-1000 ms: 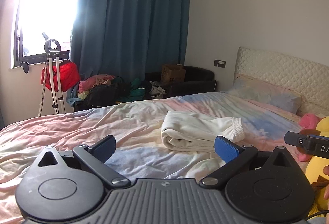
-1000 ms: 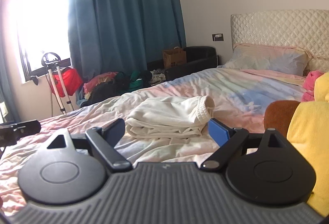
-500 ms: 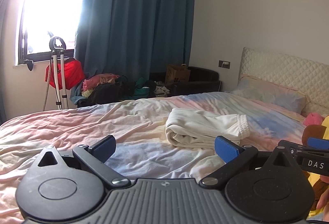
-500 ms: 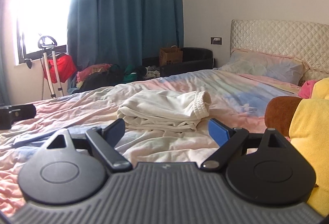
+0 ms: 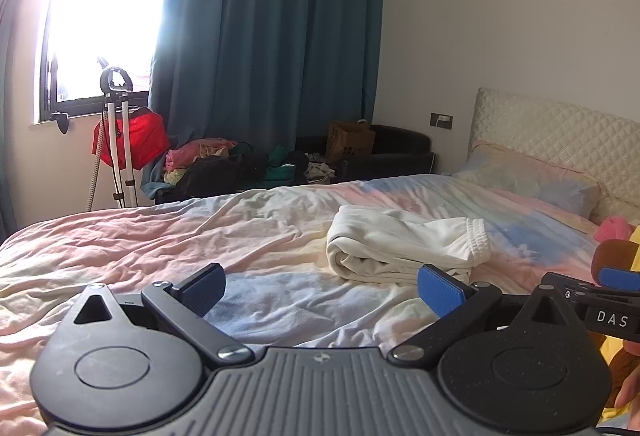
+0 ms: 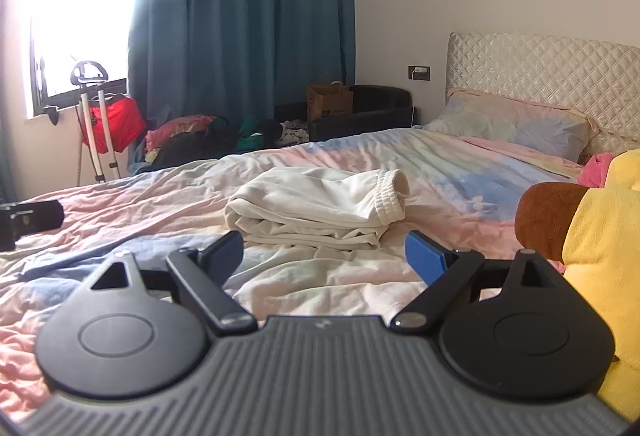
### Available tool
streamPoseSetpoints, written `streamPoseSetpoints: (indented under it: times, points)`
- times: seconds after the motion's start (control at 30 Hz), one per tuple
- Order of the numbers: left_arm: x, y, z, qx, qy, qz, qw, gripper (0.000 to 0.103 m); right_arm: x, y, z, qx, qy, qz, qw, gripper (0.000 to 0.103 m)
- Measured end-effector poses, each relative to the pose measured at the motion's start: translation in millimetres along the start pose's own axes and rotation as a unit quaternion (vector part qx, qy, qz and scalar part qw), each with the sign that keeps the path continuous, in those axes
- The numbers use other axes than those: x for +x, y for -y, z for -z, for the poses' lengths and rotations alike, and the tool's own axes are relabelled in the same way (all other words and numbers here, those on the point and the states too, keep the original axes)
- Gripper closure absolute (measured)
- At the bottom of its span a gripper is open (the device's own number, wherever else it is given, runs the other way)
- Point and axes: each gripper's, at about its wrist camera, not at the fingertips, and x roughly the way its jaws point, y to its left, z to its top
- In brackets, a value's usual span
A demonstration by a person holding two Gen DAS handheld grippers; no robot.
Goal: Fold clothes
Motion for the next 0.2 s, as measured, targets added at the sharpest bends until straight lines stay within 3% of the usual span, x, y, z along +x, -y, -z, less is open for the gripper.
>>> streamPoseSetpoints:
  times: [0.2]
  points:
    - [-2.4,-3.8,-2.1,-0.004,0.0,0.0,1.0,0.0,1.6,1.0,-0.4,0.003,-0.004,0.001,1.0,0.014]
